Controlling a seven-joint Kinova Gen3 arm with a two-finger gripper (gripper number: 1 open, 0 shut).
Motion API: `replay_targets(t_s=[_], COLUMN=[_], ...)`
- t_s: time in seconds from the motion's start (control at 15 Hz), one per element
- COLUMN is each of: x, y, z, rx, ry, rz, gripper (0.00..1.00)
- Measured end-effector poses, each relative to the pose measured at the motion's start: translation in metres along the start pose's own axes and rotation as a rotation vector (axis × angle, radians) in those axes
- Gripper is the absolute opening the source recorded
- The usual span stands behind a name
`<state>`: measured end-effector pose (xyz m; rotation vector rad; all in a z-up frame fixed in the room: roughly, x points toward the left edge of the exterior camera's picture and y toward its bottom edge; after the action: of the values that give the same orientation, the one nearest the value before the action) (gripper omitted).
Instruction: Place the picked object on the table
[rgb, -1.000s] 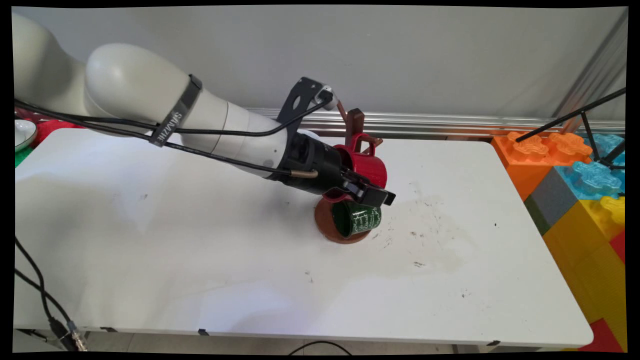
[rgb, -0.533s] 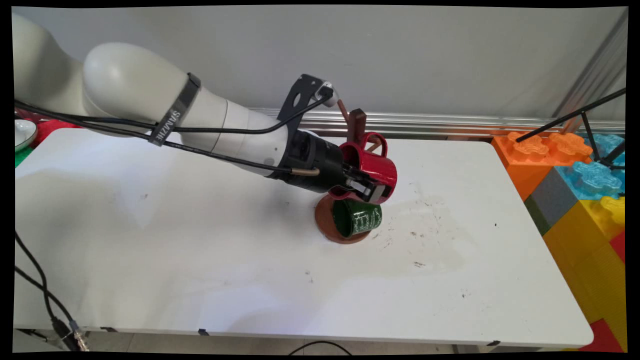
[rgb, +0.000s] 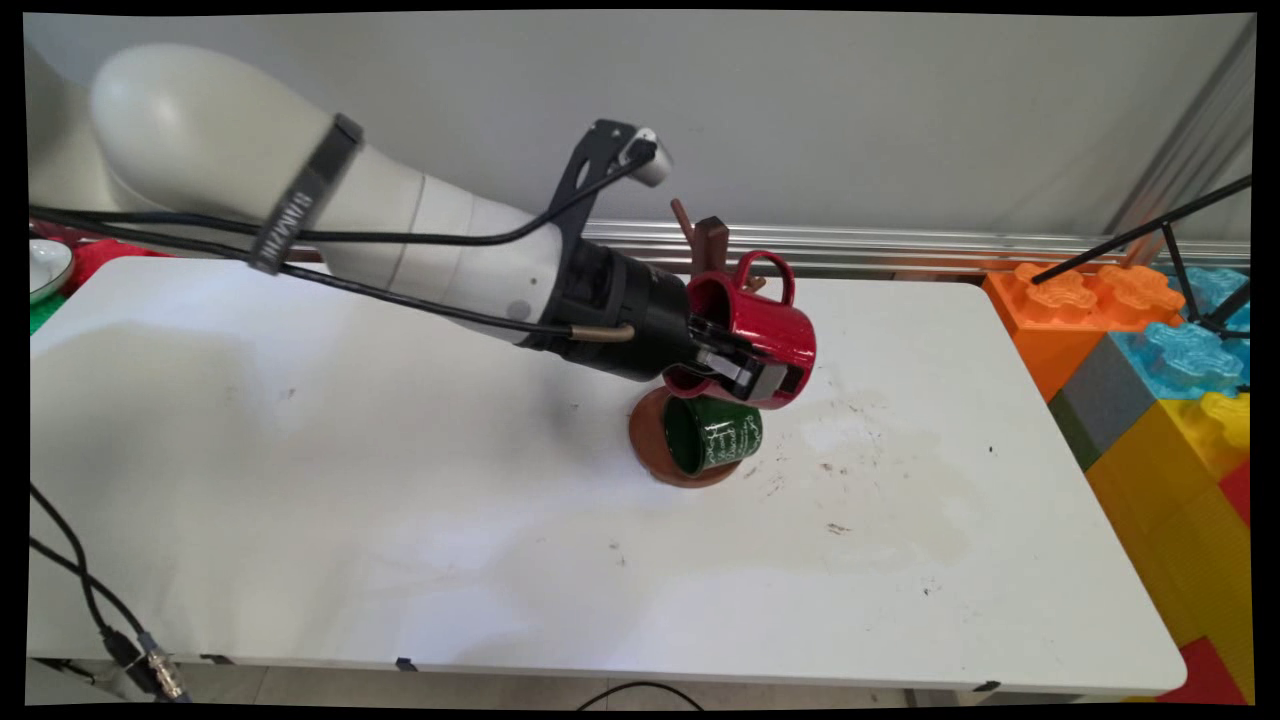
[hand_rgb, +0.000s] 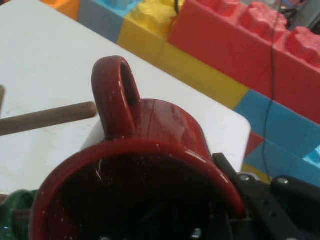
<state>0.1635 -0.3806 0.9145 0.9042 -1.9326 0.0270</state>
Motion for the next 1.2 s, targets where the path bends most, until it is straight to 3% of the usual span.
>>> replay_targets(t_s=[0.4, 0.87, 1.2], x=[-0.001, 0.006, 0.014], y=[0.018, 0.010, 0.001], z=[-0.034, -0.071, -0.103], rx=[-0.037, -0.019, -0.019], ry=[-0.041, -0.098, -0.174], rz=[0.083, 0.197, 0.299], gripper=[0.00, 0.00, 0.00])
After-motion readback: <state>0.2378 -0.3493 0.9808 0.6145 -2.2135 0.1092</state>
